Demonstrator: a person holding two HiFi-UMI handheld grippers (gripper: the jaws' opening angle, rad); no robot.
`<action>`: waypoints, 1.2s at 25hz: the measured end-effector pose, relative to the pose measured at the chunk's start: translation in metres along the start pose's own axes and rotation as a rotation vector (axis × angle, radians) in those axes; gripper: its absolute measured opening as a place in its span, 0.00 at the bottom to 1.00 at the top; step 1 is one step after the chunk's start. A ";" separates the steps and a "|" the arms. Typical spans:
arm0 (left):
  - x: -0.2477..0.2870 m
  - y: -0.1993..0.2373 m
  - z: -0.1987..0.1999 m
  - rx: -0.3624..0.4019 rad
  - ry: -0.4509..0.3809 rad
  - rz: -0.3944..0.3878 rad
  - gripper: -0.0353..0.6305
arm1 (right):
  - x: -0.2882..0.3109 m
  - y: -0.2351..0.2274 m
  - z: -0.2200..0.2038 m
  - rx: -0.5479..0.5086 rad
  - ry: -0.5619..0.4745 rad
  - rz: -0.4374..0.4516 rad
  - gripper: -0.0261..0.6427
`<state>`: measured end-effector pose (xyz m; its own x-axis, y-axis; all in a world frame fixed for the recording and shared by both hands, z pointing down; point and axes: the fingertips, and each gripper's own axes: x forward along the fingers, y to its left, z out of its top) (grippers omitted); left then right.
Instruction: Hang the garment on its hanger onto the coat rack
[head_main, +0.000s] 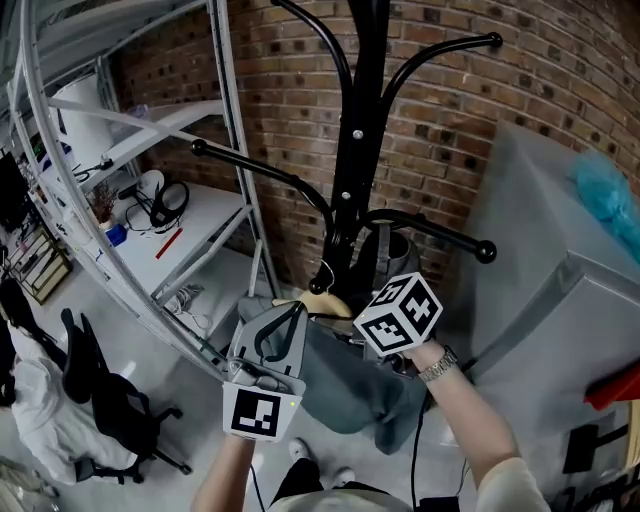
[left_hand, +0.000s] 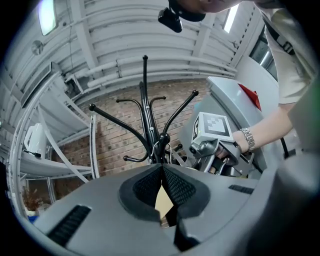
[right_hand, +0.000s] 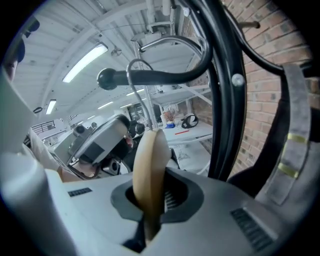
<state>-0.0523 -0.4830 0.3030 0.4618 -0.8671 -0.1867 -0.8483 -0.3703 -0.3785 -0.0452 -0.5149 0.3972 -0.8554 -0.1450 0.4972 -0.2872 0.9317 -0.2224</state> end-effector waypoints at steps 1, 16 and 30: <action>0.002 -0.001 -0.003 0.000 0.002 -0.006 0.06 | 0.002 -0.003 -0.001 -0.002 0.001 0.003 0.08; 0.021 0.009 -0.036 -0.067 0.040 -0.020 0.06 | 0.011 -0.034 -0.006 -0.053 0.028 -0.033 0.08; 0.021 0.004 -0.053 -0.093 0.074 -0.030 0.06 | 0.005 -0.026 -0.010 -0.070 -0.015 -0.003 0.29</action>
<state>-0.0596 -0.5206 0.3452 0.4697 -0.8762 -0.1079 -0.8564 -0.4226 -0.2966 -0.0379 -0.5369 0.4142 -0.8610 -0.1518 0.4854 -0.2589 0.9523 -0.1613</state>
